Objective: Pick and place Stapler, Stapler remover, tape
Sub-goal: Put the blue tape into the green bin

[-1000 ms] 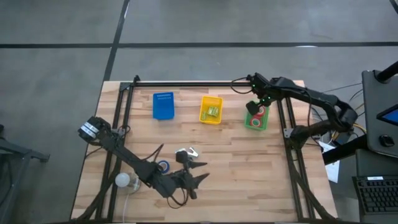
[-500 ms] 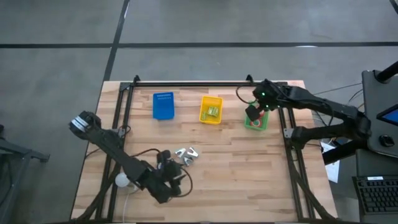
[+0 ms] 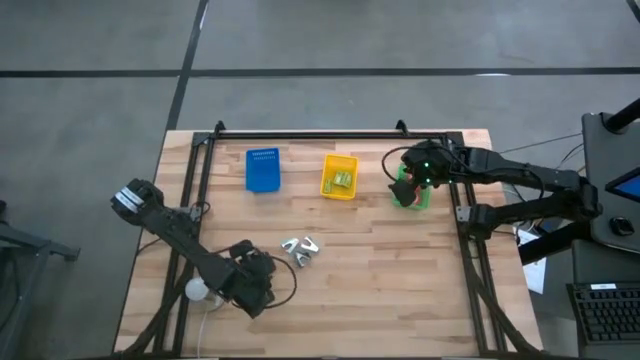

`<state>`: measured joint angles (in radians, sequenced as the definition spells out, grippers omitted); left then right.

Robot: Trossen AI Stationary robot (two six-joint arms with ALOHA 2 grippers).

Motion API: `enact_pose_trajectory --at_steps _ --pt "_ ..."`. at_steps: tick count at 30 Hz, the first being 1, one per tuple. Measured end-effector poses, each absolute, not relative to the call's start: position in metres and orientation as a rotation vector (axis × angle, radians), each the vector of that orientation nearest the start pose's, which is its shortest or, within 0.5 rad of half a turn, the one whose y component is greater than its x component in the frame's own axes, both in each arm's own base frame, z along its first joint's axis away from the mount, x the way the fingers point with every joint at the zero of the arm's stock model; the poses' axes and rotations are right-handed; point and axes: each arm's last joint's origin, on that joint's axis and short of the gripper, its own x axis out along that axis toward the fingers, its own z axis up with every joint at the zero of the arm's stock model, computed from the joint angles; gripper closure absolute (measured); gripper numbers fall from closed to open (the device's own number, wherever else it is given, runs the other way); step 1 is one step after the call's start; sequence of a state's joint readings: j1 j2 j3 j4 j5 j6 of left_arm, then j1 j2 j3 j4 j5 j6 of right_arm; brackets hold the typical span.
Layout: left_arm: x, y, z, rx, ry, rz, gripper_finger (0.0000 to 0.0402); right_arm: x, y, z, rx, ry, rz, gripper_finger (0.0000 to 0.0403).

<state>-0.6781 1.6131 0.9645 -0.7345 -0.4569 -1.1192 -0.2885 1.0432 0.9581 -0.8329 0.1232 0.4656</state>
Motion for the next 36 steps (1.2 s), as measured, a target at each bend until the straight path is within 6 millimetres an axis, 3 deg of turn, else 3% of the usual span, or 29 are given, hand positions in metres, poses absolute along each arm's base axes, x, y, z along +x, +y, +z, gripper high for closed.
enact_pose_trajectory --at_steps 12,21,27,32,36 --pt "0.219 -0.16 0.154 -0.24 1.103 0.424 0.0203 0.188 -0.056 0.291 0.494 0.825 -0.585 0.0038" --pt "0.218 -0.158 0.147 -0.253 1.09 0.415 0.028 0.19 -0.054 0.29 0.491 0.809 -0.574 0.0038" --pt "0.22 -0.159 0.15 -0.218 1.058 0.415 0.036 0.198 -0.045 0.293 0.437 0.762 -0.496 0.0038" --pt "0.226 -0.161 0.16 -0.164 0.971 0.425 0.0361 0.208 -0.027 0.296 0.338 0.697 -0.366 0.0038" --pt "0.236 -0.165 0.18 -0.104 0.83 0.446 0.0342 0.217 -0.005 0.298 0.294 0.609 -0.242 0.0038"
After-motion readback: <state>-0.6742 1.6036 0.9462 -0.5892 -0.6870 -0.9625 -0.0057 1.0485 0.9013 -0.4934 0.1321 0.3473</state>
